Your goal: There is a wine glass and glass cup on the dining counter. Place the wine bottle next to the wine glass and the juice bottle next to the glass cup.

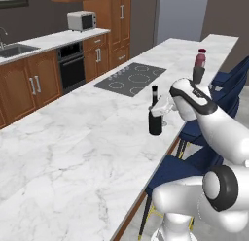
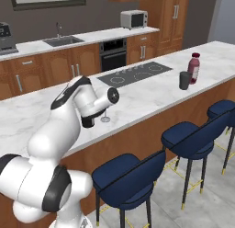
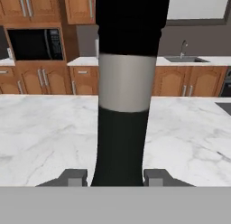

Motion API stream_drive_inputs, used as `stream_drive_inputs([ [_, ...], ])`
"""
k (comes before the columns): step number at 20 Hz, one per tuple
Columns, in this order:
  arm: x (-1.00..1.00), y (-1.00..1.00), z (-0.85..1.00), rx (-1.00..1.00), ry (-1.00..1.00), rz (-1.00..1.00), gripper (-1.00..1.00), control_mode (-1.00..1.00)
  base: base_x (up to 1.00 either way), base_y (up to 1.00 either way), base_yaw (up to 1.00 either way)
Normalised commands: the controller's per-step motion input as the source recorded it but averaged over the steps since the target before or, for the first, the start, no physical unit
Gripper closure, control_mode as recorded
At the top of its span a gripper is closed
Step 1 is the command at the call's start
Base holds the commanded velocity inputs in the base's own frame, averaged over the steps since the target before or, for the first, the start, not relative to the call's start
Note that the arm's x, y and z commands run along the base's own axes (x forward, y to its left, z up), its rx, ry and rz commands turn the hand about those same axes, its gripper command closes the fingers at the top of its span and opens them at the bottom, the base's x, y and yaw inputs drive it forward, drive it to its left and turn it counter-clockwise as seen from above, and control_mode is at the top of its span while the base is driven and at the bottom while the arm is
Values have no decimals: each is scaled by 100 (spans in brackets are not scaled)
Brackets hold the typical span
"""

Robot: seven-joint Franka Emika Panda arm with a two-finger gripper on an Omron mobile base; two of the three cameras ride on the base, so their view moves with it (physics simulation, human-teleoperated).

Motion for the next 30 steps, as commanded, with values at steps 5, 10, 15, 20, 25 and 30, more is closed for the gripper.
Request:
stream_drive_inputs([
  [5, 18, -4, -11, 0, -2, 0, 100, -100, 0, 0, 0],
  [10, 5, 0, -19, 0, -2, 0, 100, -100, 0, 0, 0],
  [15, -2, 4, -28, 0, 0, -1, 100, -100, 0, 0, 0],
  [20, -14, 16, -32, 0, 0, -5, 100, -100, 0, 0, 0],
  [25, -16, 23, -29, 0, -1, -11, 100, -100, 0, 0, 0],
  [30, -18, 24, -29, 0, -3, -14, 100, -100, 0, 0, 0],
])
